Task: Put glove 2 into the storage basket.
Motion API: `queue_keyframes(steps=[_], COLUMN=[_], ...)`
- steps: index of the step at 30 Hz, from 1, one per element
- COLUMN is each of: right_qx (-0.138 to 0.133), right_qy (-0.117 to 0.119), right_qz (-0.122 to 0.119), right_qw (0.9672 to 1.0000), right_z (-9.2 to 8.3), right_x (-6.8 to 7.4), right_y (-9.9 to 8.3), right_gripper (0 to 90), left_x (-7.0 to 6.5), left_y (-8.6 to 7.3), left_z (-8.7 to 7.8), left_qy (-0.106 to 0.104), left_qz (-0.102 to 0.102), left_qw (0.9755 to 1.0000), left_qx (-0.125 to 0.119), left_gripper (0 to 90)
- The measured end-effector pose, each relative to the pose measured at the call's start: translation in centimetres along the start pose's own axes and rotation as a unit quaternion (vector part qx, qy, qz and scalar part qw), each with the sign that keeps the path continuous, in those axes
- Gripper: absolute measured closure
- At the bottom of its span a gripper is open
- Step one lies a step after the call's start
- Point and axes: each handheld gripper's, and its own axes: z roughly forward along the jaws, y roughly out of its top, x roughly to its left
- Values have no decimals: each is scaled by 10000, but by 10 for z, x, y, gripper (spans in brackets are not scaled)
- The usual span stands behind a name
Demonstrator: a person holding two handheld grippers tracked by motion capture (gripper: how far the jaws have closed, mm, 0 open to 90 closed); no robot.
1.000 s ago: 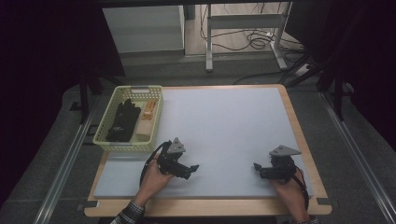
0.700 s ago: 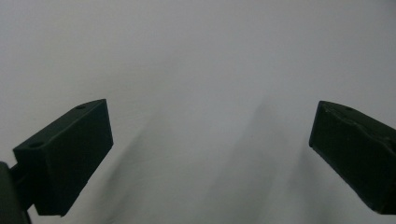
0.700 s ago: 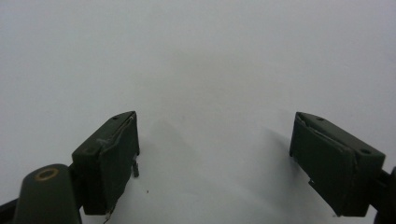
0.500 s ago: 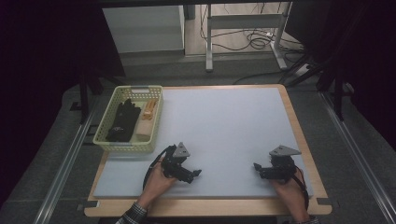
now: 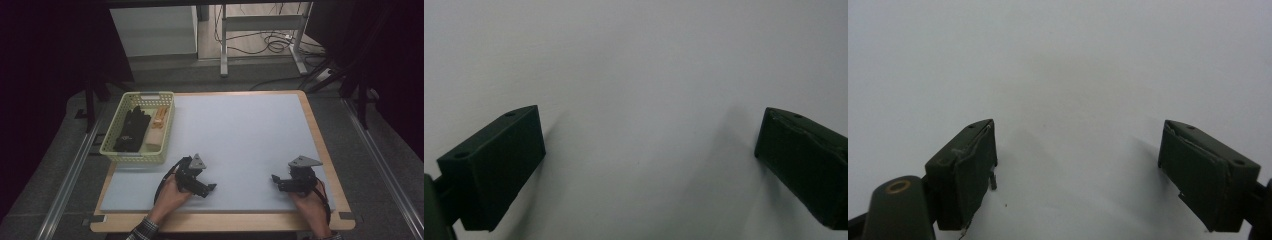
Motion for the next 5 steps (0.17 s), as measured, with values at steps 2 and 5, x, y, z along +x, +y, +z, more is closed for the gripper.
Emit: queue_keyframes(steps=[2, 5], right_qx=[0, 4], right_qy=[1, 6], right_qz=[0, 3], right_qw=[10000, 10000], right_z=[0, 0], right_x=[0, 0], right_y=[0, 0], right_gripper=[155, 155], left_x=[0, 0], left_y=[0, 0], left_z=[0, 0], left_qy=[4, 5], left_qz=[4, 5], left_qw=[10000, 10000], left_qx=[-1, -3], left_gripper=[0, 0])
